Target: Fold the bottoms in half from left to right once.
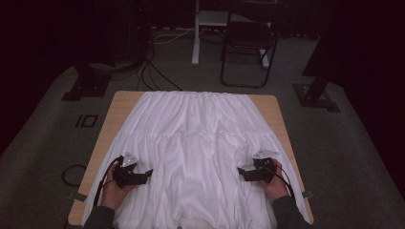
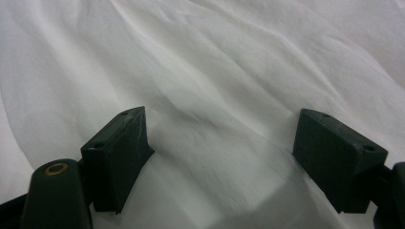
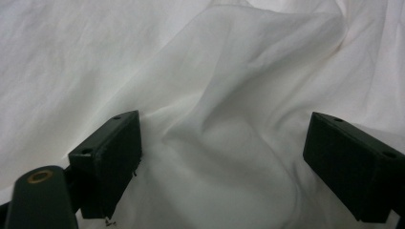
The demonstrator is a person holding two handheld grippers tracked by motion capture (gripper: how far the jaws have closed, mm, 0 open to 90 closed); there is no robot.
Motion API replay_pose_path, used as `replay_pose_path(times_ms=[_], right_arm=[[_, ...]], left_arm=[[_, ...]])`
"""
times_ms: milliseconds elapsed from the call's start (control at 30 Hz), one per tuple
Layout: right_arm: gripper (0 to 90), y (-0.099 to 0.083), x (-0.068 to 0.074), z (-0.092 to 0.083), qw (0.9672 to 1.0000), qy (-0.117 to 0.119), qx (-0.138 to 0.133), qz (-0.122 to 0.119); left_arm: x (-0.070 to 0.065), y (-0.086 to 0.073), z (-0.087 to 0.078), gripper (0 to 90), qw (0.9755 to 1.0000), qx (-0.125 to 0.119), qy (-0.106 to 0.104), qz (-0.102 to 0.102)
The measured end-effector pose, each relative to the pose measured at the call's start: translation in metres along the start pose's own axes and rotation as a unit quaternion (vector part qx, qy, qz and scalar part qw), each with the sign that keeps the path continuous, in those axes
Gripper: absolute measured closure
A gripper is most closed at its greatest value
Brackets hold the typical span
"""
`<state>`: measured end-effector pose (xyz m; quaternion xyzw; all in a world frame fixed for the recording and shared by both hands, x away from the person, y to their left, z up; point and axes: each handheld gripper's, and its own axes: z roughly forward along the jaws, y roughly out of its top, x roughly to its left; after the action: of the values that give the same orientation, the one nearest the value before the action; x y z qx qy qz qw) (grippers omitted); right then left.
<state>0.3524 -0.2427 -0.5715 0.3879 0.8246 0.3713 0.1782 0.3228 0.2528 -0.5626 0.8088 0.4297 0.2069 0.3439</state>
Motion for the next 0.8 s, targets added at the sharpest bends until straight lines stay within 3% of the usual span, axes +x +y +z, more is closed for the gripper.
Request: replay_pose_path(times_ms=[300, 400, 433, 467, 500, 533, 633, 667, 700, 733, 767, 800], right_arm=[[12.5, 0.0, 0.001, 0.0, 1.0, -0.006, 0.001, 0.005], [12.5, 0.0, 0.001, 0.0, 1.0, -0.006, 0.0, 0.005], [12.6, 0.0, 0.001, 0.0, 1.0, -0.006, 0.001, 0.006], [12.7, 0.0, 0.001, 0.0, 1.0, -0.006, 0.0, 0.006], [12.8, 0.0, 0.001, 0.0, 1.0, -0.006, 0.0, 0.005], [12.8, 0.0, 0.001, 0.0, 1.0, -0.006, 0.0, 0.005], [13.2, 0.0, 0.001, 0.0, 1.0, -0.005, 0.0, 0.007], [13.2, 0.0, 0.001, 0.0, 1.0, -0.005, 0.0, 0.007], [13.2, 0.0, 0.001, 0.0, 1.0, -0.005, 0.0, 0.006], [13.3, 0.0, 0.001, 0.0, 1.0, -0.005, 0.0, 0.007], [13.2, 0.0, 0.001, 0.0, 1.0, -0.005, 0.0, 0.007], [13.2, 0.0, 0.001, 0.0, 1.0, -0.005, 0.0, 0.007]], left_arm=[[-0.001, 0.001, -0.001, 24.0, 0.9998, 0.0, 0.013, -0.012], [0.001, 0.001, -0.005, 34.7, 0.9998, 0.005, 0.016, -0.014], [0.006, 0.002, -0.017, 35.1, 0.9995, -0.006, 0.023, -0.021], [0.006, 0.002, -0.017, 36.3, 0.9995, -0.006, 0.023, -0.021], [0.015, 0.001, -0.034, 37.8, 0.9985, -0.023, 0.035, -0.036], [0.015, 0.001, -0.034, 38.2, 0.9985, -0.023, 0.035, -0.036], [0.036, -0.011, -0.065, 37.5, 0.9937, -0.038, 0.071, -0.079], [0.036, -0.011, -0.065, 35.4, 0.9937, -0.038, 0.071, -0.079], [0.047, -0.022, -0.077, 32.5, 0.9899, -0.042, 0.088, -0.104], [0.047, -0.022, -0.077, 30.1, 0.9899, -0.042, 0.088, -0.104], [0.054, -0.034, -0.083, 29.4, 0.9873, -0.036, 0.097, -0.121], [0.054, -0.034, -0.083, 28.9, 0.9873, -0.036, 0.097, -0.121]])
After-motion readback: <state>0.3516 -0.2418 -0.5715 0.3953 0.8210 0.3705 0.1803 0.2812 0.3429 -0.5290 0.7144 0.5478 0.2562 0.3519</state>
